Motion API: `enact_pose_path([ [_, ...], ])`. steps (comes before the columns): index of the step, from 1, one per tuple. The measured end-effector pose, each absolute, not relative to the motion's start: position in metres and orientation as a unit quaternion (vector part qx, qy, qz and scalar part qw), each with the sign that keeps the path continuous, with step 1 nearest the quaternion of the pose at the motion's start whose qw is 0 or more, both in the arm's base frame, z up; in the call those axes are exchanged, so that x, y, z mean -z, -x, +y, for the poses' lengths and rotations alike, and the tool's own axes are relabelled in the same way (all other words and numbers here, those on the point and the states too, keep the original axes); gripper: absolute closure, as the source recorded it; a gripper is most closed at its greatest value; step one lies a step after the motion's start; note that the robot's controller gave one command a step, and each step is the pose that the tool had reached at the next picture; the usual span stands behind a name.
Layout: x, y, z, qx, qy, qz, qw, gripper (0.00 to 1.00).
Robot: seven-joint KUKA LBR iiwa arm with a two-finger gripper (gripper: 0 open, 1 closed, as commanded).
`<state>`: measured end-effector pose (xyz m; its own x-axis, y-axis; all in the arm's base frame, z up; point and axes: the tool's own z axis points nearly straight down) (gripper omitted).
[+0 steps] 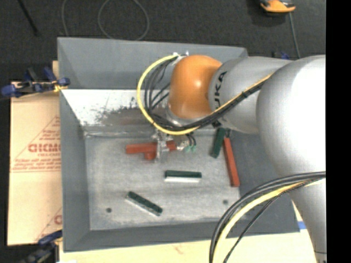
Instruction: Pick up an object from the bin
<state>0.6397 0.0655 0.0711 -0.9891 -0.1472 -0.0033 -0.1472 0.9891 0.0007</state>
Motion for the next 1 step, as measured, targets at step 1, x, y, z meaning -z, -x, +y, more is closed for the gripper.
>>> enact_pose_path([
  [1,-0.2207,-0.6313,0.0576,0.001,0.115,0.993,0.006,1.0],
])
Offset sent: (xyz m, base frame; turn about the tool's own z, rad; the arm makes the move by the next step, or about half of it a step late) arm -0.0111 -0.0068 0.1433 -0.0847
